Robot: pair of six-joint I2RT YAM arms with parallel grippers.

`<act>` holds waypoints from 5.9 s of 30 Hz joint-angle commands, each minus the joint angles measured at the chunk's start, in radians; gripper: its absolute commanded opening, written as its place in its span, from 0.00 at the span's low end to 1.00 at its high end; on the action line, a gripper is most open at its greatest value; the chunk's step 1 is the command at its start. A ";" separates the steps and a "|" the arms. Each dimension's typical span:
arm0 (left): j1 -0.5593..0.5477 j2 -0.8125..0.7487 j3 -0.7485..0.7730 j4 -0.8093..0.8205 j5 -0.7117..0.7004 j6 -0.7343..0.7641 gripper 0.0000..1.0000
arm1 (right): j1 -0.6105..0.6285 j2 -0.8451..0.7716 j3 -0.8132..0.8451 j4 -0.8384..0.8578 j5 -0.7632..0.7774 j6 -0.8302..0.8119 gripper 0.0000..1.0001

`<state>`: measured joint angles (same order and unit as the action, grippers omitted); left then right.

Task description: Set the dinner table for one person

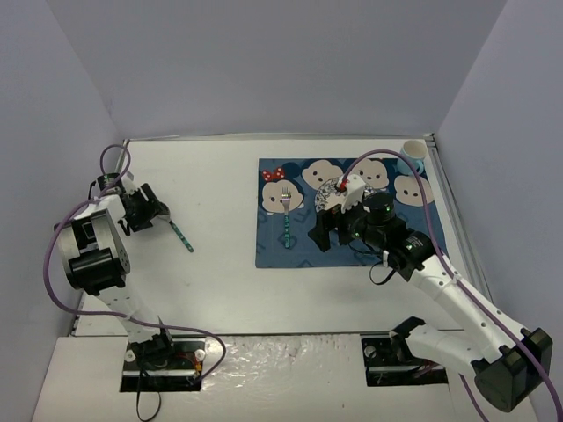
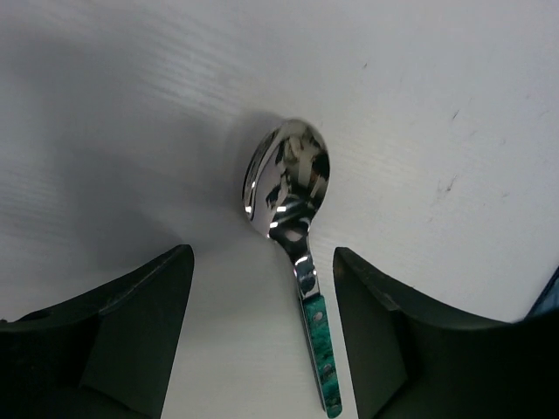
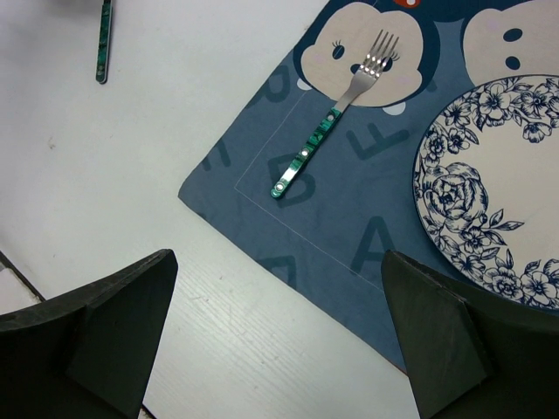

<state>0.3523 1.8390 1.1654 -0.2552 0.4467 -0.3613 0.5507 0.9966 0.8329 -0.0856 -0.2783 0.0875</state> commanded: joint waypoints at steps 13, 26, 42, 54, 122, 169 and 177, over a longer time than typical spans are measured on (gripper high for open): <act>0.017 0.123 0.052 0.125 0.155 0.140 0.40 | 0.006 -0.003 0.009 0.075 -0.039 -0.023 1.00; 0.013 0.073 0.001 0.209 0.225 0.108 0.00 | 0.017 -0.023 0.001 0.076 -0.042 -0.009 1.00; -0.311 -0.436 -0.092 0.206 -0.040 -0.047 0.00 | 0.216 0.191 0.196 0.075 0.096 0.107 0.99; -0.605 -0.606 -0.061 0.136 -0.219 -0.188 0.00 | 0.330 0.485 0.431 0.075 0.203 0.133 0.89; -0.653 -0.707 -0.190 -0.205 -0.563 0.019 0.97 | -0.630 0.707 0.411 -0.006 0.259 -0.271 0.00; -0.615 -0.705 0.175 -0.439 -0.554 0.047 0.97 | -0.746 0.396 0.527 -0.121 0.229 -0.205 0.99; -0.610 -0.801 0.420 -0.586 -0.597 0.095 0.97 | -0.686 0.073 0.639 -0.121 0.368 -0.102 1.00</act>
<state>-0.2671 1.1141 1.4862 -0.7434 -0.1101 -0.3128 -0.1841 1.1788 1.4211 -0.2110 -0.0317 -0.0907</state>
